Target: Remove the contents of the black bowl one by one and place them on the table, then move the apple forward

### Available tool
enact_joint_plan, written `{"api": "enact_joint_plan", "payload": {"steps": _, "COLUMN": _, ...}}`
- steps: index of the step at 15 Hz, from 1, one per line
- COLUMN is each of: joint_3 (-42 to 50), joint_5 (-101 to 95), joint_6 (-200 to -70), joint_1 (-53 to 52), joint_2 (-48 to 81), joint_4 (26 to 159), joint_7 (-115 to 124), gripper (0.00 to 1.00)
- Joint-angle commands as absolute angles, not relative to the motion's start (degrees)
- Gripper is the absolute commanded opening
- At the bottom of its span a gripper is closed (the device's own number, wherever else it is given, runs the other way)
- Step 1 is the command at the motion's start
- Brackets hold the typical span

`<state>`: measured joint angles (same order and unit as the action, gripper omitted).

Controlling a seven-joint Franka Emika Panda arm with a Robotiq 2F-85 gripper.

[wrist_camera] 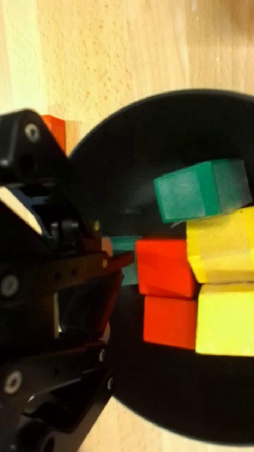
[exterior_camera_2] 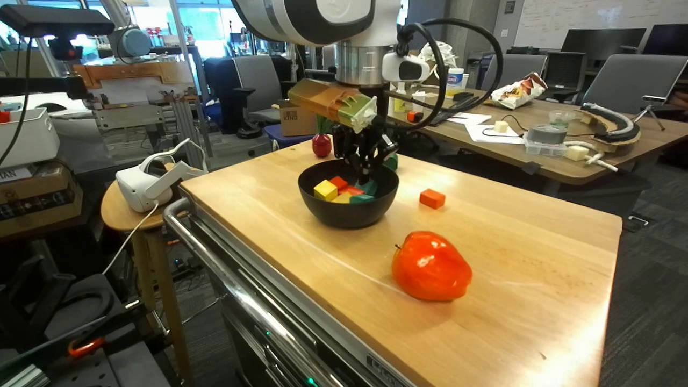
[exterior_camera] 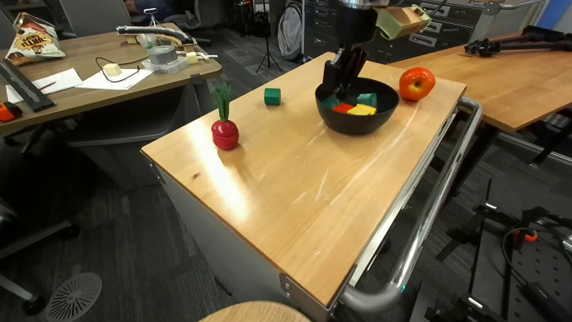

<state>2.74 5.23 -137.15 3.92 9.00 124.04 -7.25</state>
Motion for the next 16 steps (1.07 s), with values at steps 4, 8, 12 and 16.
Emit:
{"api": "enact_joint_plan", "payload": {"steps": 4, "joint_3": 2.69, "joint_5": 7.09, "joint_6": -146.91, "joint_1": 3.35, "joint_2": 4.04, "joint_4": 127.26, "joint_7": 0.05, "gripper": 0.52}}
{"api": "enact_joint_plan", "payload": {"steps": 8, "joint_3": 2.89, "joint_5": 3.02, "joint_6": -148.32, "joint_1": 2.75, "joint_2": 5.86, "joint_4": 127.68, "joint_7": 3.7, "gripper": 0.83}}
{"api": "enact_joint_plan", "payload": {"steps": 12, "joint_3": 2.74, "joint_5": 1.47, "joint_6": -147.39, "joint_1": 2.67, "joint_2": 7.4, "joint_4": 127.66, "joint_7": 3.83, "gripper": 1.0}}
{"api": "enact_joint_plan", "payload": {"steps": 16, "joint_3": 3.34, "joint_5": -1.59, "joint_6": -147.32, "joint_1": 2.16, "joint_2": 9.85, "joint_4": 126.79, "joint_7": 5.65, "gripper": 1.0}}
